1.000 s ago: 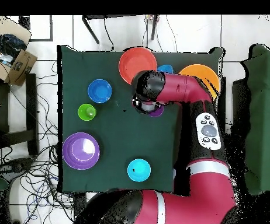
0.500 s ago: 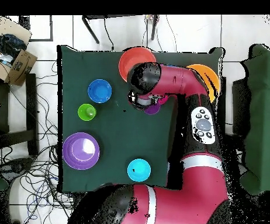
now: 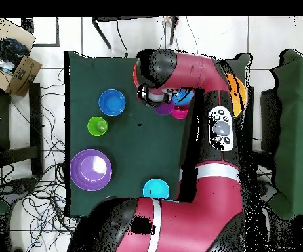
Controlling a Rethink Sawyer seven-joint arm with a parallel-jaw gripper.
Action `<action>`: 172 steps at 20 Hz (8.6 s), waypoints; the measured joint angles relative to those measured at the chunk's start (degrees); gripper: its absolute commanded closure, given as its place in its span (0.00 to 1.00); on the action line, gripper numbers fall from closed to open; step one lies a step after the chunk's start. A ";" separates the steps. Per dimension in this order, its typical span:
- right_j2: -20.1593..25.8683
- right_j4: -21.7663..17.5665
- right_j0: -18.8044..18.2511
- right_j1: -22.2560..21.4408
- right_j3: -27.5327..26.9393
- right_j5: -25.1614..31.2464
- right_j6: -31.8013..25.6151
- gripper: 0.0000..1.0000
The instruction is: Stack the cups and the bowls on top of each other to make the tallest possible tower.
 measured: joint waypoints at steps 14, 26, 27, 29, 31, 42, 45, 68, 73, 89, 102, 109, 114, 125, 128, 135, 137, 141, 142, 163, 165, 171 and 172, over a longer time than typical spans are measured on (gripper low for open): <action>-0.17 3.56 0.97 5.14 -12.32 1.76 3.35 1.00; -5.41 1.44 2.66 9.40 -16.64 1.76 3.35 1.00; -6.01 1.14 2.88 9.69 -16.65 1.76 3.35 1.00; -6.99 0.61 3.18 10.20 -16.66 1.75 3.35 1.00; -7.57 0.55 3.27 10.72 -16.66 1.76 3.35 1.00; -10.38 0.51 3.25 14.69 -18.20 2.23 3.35 1.00; -10.52 0.52 3.30 15.69 -19.20 2.92 3.35 1.00; -11.24 3.35 5.76 13.40 -16.87 4.39 3.35 1.00; -12.13 3.38 5.77 9.99 -12.54 4.39 3.35 1.00; -16.86 3.50 7.30 1.34 0.92 1.28 3.88 1.00; -16.89 3.85 7.28 0.41 5.76 -12.63 3.88 1.00; -16.89 4.08 7.01 -0.16 5.77 -12.63 3.88 1.00; -16.78 4.44 6.76 -0.24 5.78 -12.63 3.88 1.00; -15.86 6.25 5.41 0.04 5.70 -12.22 3.88 1.00; -14.83 7.20 4.67 0.39 5.72 -12.22 3.88 1.00; -11.78 9.48 3.43 -0.23 8.52 -12.34 3.88 1.00; -10.83 9.74 3.14 -0.68 10.85 -12.97 3.88 1.00; -9.24 9.77 2.73 -1.72 15.95 -15.52 3.88 1.00; -8.54 9.76 2.59 -2.34 19.08 -17.31 3.88 1.00; -4.77 9.68 2.55 -1.95 30.73 -25.32 3.88 0.00; -4.74 9.68 2.62 -1.80 30.73 -25.32 3.88 0.00; -4.78 9.67 3.51 -1.44 30.73 -25.32 3.88 0.00; -4.79 9.67 3.63 -1.49 30.73 -25.32 3.88 0.00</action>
